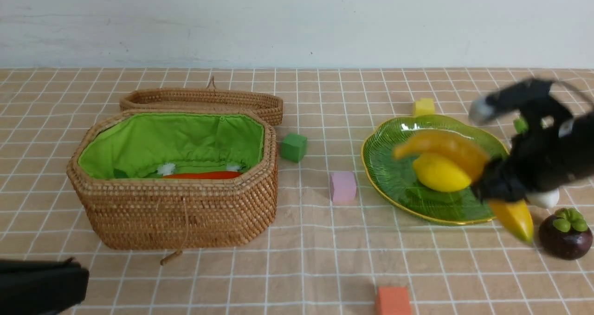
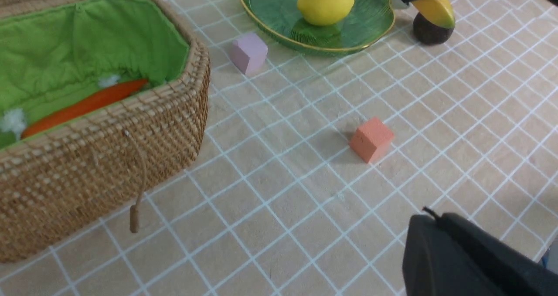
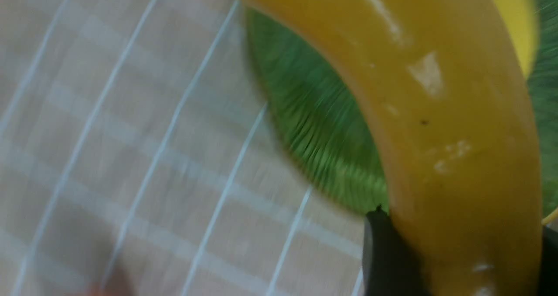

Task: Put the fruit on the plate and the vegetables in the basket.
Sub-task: Use the right arm to grab a banana and put it into the right plate, then use the right arm to grab a mangosteen and put it into the right plate

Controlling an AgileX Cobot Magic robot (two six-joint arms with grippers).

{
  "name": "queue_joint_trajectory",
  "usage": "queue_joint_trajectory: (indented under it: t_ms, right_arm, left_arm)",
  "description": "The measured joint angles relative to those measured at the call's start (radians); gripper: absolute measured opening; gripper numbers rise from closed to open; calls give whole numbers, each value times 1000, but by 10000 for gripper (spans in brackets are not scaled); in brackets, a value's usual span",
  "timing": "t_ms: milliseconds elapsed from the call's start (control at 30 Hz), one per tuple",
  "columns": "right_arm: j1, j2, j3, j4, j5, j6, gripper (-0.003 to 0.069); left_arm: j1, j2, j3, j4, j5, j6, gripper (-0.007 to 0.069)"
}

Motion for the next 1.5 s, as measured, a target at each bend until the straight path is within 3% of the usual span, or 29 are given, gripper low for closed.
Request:
queue_joint_trajectory:
  t_ms: [133,300,400,567,667,867,1067,1333,1500]
  right_arm:
    - [-57,180,-136,-143,-81,252,324]
    - [-68,364,-275,-295,-32,372,324]
    - [-68,405,-316,-318,4,402,343]
    - [-68,417,-375,-331,124,458,624]
    - [-68,370,-376,-331,207,476,672]
    - [-134,208,-251,-328,332,520,605]
    - [-282,186,-50,-244,203,559,589]
    - [-306,263,-10,-105,70,504,612]
    - [-306,300,-14,-92,62,490,570]
  left_arm:
    - [0,0,0,0,-25,0,-13]
    - [0,0,0,-8,-21,0,-13]
    - [0,0,0,-10,-19,0,-13]
    - [0,0,0,-11,-22,0,-13]
    - [0,0,0,-5,-26,1,-13]
    - [0,0,0,15,-28,1,-13]
    - [0,0,0,28,-27,1,-13]
    - [0,7,0,45,-26,3,-13]
    - [0,7,0,46,-20,3,-13]
